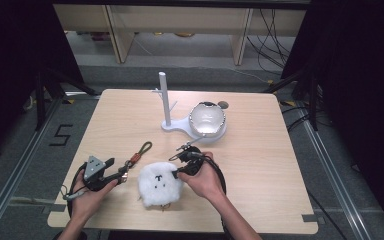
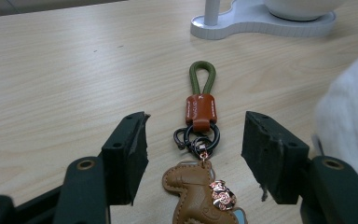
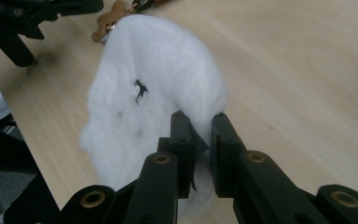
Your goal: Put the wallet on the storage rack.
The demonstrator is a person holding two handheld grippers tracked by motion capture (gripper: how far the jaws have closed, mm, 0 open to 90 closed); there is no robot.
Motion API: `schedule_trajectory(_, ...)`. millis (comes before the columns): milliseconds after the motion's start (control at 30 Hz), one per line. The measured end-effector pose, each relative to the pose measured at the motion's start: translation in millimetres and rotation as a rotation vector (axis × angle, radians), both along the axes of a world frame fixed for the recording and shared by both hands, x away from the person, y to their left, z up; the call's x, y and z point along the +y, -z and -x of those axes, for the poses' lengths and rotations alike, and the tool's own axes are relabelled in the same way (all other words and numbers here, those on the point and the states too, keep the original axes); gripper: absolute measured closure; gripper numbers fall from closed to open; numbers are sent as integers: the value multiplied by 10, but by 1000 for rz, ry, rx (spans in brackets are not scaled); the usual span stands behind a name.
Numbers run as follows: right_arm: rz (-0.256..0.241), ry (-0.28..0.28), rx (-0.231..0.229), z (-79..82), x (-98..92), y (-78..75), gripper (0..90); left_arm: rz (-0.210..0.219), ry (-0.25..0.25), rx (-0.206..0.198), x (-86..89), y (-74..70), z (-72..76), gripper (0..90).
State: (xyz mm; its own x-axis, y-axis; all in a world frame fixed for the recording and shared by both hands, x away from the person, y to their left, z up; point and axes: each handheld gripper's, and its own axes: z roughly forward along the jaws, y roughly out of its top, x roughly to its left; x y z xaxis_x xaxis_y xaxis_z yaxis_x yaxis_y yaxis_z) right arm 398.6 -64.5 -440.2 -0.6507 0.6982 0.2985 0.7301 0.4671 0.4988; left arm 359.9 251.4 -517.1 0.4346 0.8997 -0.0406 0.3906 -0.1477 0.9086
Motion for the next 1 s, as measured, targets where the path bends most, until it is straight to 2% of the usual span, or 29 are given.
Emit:
schedule_trajectory(100,12,36,-28,-8,-107,-102,828,-3,-2,4,-2,1,1,394)
schedule_trajectory(133,-2,33,-38,-11,-129,-121,829,0,2,2,-2,4,-4,394)
schedule_trajectory(233,-4,55,-60,-37,-221,-220,830,2,1,1,-5,4,-4,394)
schedule_trajectory(267,4,60,-78,-54,-251,-253,830,2,1,1,-5,3,-4,394)
schedule_trajectory(300,13,82,-76,-59,-272,-295,831,-2,-4,4,-5,-2,1,394)
schedule_trajectory(367,-11,71,-121,-87,-344,-361,831,-1,-4,3,-4,-5,1,393)
schedule_trajectory(433,-9,85,-140,-112,-405,-442,832,-1,-5,2,-1,-8,-1,393)
schedule_trajectory(633,-1,100,-175,-200,-512,-588,833,1,-7,2,-1,1,-6,393)
schedule_trajectory(700,-2,119,-168,-223,-539,-629,833,5,-3,-1,-9,7,-11,392)
schedule_trajectory(1000,1,154,-210,-337,-694,-820,833,3,-6,7,-17,19,-9,391)
